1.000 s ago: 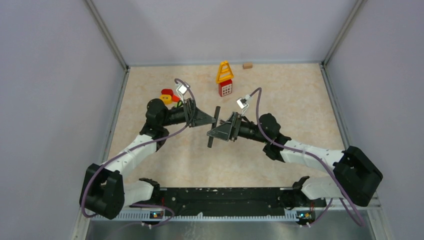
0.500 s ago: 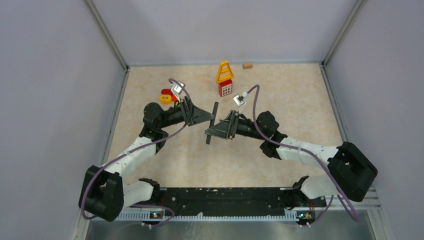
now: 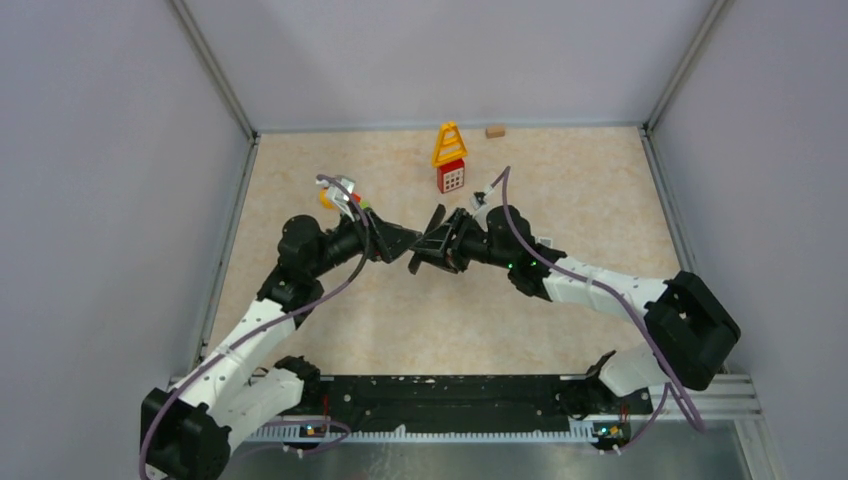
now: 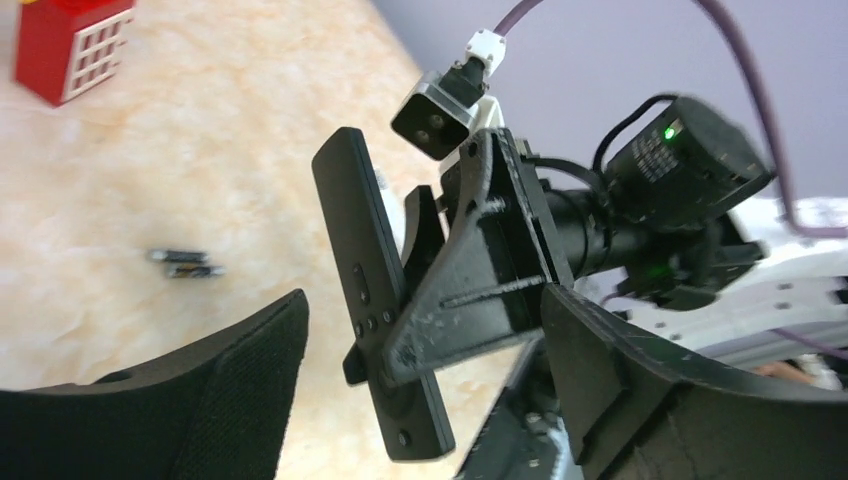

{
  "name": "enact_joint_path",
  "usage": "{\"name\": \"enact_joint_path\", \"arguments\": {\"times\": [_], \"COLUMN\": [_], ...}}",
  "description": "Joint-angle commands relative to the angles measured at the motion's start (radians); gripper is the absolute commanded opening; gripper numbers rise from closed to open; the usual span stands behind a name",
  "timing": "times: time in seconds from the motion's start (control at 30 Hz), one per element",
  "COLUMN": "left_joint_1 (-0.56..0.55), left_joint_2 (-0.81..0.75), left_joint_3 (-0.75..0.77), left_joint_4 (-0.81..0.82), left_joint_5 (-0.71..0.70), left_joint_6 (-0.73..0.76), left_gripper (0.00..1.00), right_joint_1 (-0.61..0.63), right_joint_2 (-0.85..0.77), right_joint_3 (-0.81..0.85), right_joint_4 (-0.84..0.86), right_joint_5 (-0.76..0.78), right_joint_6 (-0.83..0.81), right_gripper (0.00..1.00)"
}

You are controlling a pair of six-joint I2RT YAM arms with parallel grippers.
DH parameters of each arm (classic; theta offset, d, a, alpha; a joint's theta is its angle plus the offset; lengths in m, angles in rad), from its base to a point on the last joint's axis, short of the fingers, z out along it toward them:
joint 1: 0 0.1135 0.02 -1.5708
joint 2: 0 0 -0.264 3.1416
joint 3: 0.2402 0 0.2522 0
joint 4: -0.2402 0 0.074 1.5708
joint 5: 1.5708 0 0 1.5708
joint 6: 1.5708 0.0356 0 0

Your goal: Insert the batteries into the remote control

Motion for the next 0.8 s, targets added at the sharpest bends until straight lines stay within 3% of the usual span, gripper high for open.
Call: {"name": "enact_joint_path", "arguments": {"times": [0.0, 0.2, 0.4, 0.57, 0.63, 0.73, 0.77], "left_joint_1": [-0.095, -0.211, -0.256, -0.285, -0.293, -0.295, -0.295], "left_joint_2": [-0.032, -0.050, -0.016, 0.014, 0.028, 0.044, 0.048], "left_joint_3": [-0.007, -0.029, -0.078, -0.098, -0.098, -0.091, -0.084], "left_joint_4": [-0.161, -0.212, -0.174, -0.146, -0.145, -0.154, -0.161], "left_joint_5": [-0.197, -0.357, -0.366, -0.373, -0.379, -0.395, -0.406], "left_joint_6": [0.236, 0.291, 0.242, 0.213, 0.212, 0.217, 0.221], "left_gripper": [0.83, 0.74, 0.71, 0.58, 0.50, 0.25, 0.14], "right_joint_1": [-0.016, -0.017, -0.019, -0.020, -0.021, -0.023, -0.026], "right_joint_2": [0.035, 0.059, 0.081, 0.083, 0.087, 0.093, 0.093], "right_joint_3": [0.080, 0.063, 0.053, 0.051, 0.049, 0.060, 0.061], "right_joint_4": [-0.175, -0.187, -0.148, -0.136, -0.113, -0.107, -0.107], "right_joint_5": [0.060, 0.097, 0.085, 0.084, 0.076, 0.058, 0.051], "right_joint_6": [0.141, 0.233, 0.269, 0.272, 0.272, 0.243, 0.230], "right_gripper": [0.30, 0.29, 0.28, 0.28, 0.28, 0.35, 0.42]}}
